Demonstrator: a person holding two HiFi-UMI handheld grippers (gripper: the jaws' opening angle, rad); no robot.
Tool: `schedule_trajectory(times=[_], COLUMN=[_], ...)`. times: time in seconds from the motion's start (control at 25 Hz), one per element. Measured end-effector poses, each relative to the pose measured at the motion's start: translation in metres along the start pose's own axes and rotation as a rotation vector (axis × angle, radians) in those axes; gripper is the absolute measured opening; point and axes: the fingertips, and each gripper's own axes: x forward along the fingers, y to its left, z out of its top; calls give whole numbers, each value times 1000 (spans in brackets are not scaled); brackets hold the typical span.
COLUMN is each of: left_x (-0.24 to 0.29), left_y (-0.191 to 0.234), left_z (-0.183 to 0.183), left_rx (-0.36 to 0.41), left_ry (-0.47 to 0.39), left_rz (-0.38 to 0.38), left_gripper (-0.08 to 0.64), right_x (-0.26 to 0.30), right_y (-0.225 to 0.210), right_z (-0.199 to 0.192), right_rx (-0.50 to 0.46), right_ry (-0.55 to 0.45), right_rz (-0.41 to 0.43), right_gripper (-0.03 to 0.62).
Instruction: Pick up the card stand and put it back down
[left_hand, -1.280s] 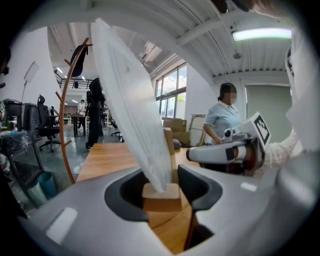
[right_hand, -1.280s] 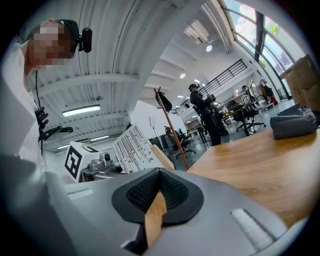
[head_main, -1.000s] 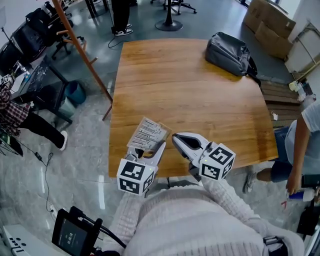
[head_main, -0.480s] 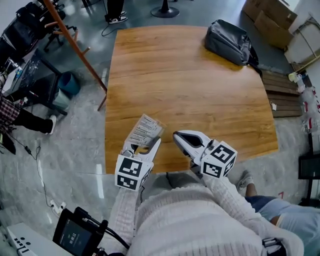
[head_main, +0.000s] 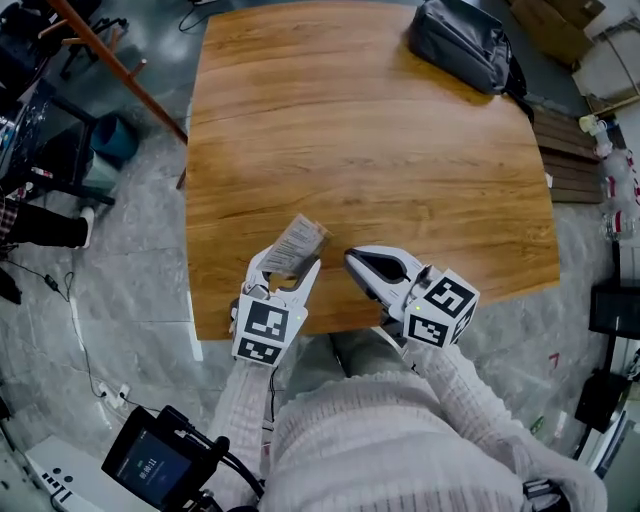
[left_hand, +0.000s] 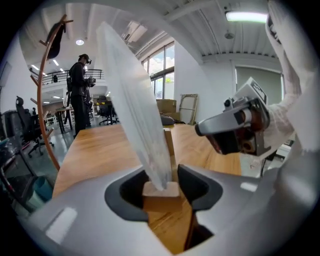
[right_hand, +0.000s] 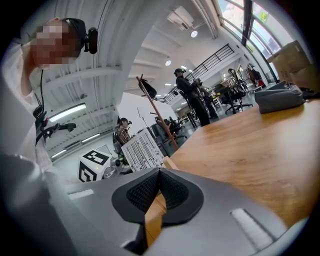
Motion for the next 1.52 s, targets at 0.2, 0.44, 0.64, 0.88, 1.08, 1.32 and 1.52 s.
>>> schedule_trajectory(times=[0.2,0.44,0.64,0.88,1.08,1.32,1.52], left_x=[15,24,32,40,44,47,45], left_y=[6,8,5,1,-5,-5,-2], left_z=[-27,-44,-54,-65,-69,-71,-72], left_rx=[-58,-52,-35,-2,49,72,63], left_ry=[44,80,107,134,172,180,156], left_rz=[-1,-6,-20,-13,-13,8,50], left_gripper=[186,185,184,184,184,190,195], right_x=[4,9,8,8,5,3,1], right_y=[-13,-15,-16,-21,-25,-25,-22], right_z=[-17,-34,-46,-49,-50,-56,-58], right_rx=[25,62,88,111,120,130,132], right_ry=[40,70,84,87,80,83,78], right_rz=[-9,-2,0,-1,-10,-22,-28], right_gripper=[-2,-2,-2,-2,-2,-2,-2])
